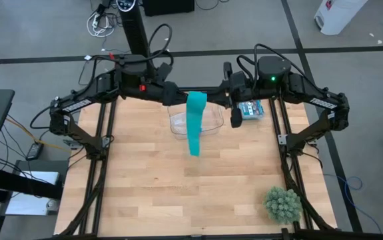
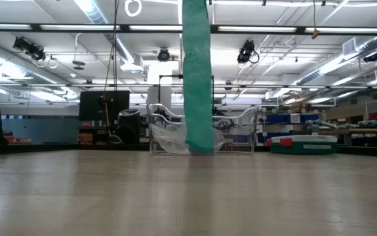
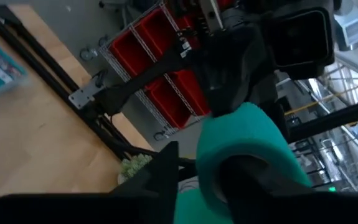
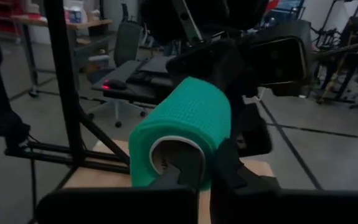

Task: Roll bandage
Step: Roll the sky blue bandage

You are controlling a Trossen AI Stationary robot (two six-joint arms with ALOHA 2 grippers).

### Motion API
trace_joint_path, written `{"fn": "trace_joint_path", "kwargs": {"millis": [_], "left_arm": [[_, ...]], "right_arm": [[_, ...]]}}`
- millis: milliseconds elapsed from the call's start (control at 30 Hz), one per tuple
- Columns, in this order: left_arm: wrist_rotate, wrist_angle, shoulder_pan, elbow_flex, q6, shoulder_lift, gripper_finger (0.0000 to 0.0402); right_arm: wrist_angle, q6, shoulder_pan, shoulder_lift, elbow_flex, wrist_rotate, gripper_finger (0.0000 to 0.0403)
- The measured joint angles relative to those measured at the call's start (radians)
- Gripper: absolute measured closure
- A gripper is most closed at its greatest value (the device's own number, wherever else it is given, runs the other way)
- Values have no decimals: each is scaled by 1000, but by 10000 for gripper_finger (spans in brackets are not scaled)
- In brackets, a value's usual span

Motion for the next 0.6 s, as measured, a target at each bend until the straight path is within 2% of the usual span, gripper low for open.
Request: {"fn": "trace_joint_path", "kwargs": {"millis": [133, 233, 600], "left_arm": [[-1, 35, 0, 0, 48, 0, 231], [6, 58, 3, 0, 89, 0, 216], [27, 100, 11, 0, 138, -33, 227]], "right_arm": [[3, 18, 0, -2, 0, -19, 400], [3, 22, 0, -2, 0, -27, 401], [0, 45, -12, -24, 0, -51, 402]]}}
